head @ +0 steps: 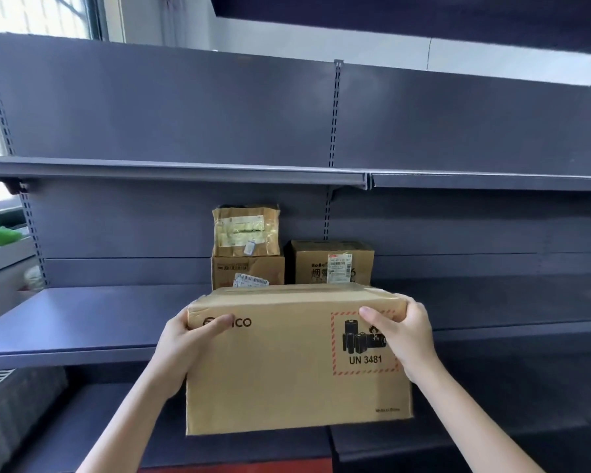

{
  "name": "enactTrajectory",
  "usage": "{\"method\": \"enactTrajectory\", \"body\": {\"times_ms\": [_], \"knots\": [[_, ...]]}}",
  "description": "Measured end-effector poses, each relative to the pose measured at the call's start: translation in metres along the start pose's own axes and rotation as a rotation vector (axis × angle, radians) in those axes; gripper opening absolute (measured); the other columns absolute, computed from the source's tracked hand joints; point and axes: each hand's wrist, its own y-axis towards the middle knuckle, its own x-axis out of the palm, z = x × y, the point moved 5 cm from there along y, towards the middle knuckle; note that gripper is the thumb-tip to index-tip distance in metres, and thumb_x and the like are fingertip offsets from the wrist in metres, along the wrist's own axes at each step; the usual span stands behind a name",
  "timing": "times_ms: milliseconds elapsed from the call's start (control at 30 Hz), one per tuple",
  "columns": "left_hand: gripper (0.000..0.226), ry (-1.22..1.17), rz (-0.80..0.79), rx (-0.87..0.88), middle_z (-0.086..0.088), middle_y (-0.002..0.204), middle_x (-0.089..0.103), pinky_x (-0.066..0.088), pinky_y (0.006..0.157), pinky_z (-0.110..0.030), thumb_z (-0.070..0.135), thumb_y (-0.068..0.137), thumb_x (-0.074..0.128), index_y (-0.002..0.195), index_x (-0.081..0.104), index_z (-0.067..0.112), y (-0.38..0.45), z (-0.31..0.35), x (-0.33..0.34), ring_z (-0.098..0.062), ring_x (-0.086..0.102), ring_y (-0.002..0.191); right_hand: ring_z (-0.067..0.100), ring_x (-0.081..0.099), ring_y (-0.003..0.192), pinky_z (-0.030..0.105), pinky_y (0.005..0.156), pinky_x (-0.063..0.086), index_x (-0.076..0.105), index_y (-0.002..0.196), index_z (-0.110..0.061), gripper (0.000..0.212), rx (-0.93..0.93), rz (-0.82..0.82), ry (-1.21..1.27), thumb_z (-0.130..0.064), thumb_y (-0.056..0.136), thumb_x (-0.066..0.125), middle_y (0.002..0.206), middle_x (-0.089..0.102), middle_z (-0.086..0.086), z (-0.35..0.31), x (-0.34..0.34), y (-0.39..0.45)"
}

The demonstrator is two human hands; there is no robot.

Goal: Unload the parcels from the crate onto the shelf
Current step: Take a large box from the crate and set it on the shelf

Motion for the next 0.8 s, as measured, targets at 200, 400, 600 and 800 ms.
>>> {"method": "enactTrajectory", "body": {"times_ms": [200, 400, 600, 800], "knots": [[0.044, -0.012, -0.004, 0.018, -0.004, 0.092, 0.076, 0.055, 0.070, -0.034, 0.030, 0.059, 0.081, 0.101, 0.068, 0.024, 0.009, -0.001, 0.007, -0.024, 0.072, 0.086, 0.027, 0.060, 0.101, 0.048, 0.084, 0.053, 0.056, 0.116, -0.012, 0.063, -0.019, 0.014, -0.001, -0.034, 0.062, 0.083, 0.115, 0.057, 0.016, 0.000, -0.006, 0.009], [0.037, -0.022, 0.001, 0.028, -0.003, 0.092, 0.076, 0.054, 0.070, -0.033, 0.022, 0.068, 0.082, 0.103, 0.068, 0.024, 0.020, -0.001, 0.008, -0.022, 0.072, 0.084, 0.026, 0.060, 0.102, 0.048, 0.085, 0.053, 0.057, 0.116, -0.013, 0.064, -0.027, 0.015, -0.010, -0.036, 0.062, 0.082, 0.116, 0.057, 0.016, -0.001, -0.005, 0.015], [0.033, -0.013, -0.014, 0.033, 0.000, 0.092, 0.075, 0.054, 0.070, -0.033, 0.027, 0.067, 0.083, 0.097, 0.069, 0.027, 0.033, 0.000, 0.010, -0.021, 0.072, 0.086, 0.024, 0.059, 0.103, 0.046, 0.085, 0.053, 0.058, 0.115, -0.015, 0.062, -0.020, 0.051, -0.032, -0.037, 0.063, 0.082, 0.117, 0.057, 0.014, -0.002, -0.007, 0.021], [0.036, -0.006, -0.051, 0.019, 0.001, 0.092, 0.075, 0.056, 0.073, -0.035, 0.030, 0.066, 0.083, 0.098, 0.068, 0.026, 0.045, -0.006, 0.016, -0.021, 0.071, 0.087, 0.024, 0.058, 0.106, 0.048, 0.087, 0.052, 0.056, 0.118, -0.016, 0.065, 0.011, 0.073, -0.052, -0.038, 0.063, 0.082, 0.120, 0.055, 0.011, 0.000, -0.012, 0.021]]}}
